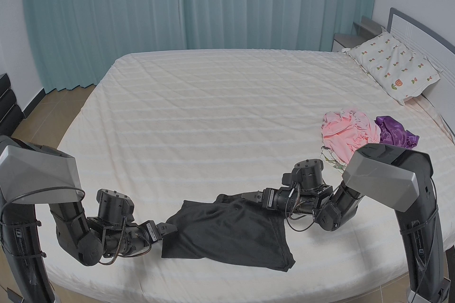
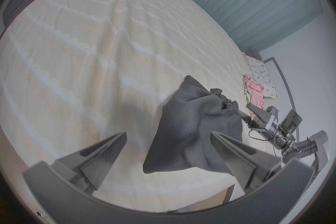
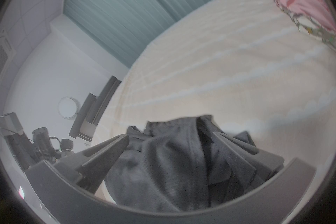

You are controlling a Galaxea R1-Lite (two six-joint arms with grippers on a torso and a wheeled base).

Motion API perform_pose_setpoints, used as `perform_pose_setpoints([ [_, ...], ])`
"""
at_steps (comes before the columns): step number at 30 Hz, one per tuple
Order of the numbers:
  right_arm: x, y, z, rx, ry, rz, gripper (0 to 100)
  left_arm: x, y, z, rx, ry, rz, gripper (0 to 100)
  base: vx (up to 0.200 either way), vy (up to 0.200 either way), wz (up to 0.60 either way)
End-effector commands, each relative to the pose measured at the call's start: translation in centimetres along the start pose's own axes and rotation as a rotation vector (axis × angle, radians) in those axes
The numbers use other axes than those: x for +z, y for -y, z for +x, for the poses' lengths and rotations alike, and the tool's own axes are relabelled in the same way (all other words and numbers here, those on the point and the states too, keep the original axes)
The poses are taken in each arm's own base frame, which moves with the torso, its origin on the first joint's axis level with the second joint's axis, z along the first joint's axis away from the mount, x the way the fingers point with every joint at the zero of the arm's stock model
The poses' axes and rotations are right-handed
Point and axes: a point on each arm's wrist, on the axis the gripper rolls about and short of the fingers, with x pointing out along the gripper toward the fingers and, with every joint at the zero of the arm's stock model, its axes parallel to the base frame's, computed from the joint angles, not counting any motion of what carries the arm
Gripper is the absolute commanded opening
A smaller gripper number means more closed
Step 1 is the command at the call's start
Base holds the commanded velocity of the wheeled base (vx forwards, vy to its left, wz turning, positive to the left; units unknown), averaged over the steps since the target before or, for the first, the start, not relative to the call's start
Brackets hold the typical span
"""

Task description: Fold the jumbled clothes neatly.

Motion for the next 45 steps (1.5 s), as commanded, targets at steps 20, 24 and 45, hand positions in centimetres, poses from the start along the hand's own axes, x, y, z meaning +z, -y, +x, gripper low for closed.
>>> perform_pose_setpoints([
  [20,1.9,1.7,1.1,-0.164,0.039,0.021,0,0.0,0.0,0.1,0.001,0.002,-0.001,100,0.0,0.0,0.0],
  [24,2.3,2.4,0.7,-0.176,0.051,0.032,0,0.0,0.0,0.1,0.001,0.002,-0.001,100,0.0,0.0,0.0],
  [45,2.4,2.9,0.4,-0.199,0.054,0.04,100,0.0,0.0,0.1,0.0,0.003,-0.001,100,0.0,0.0,0.0],
])
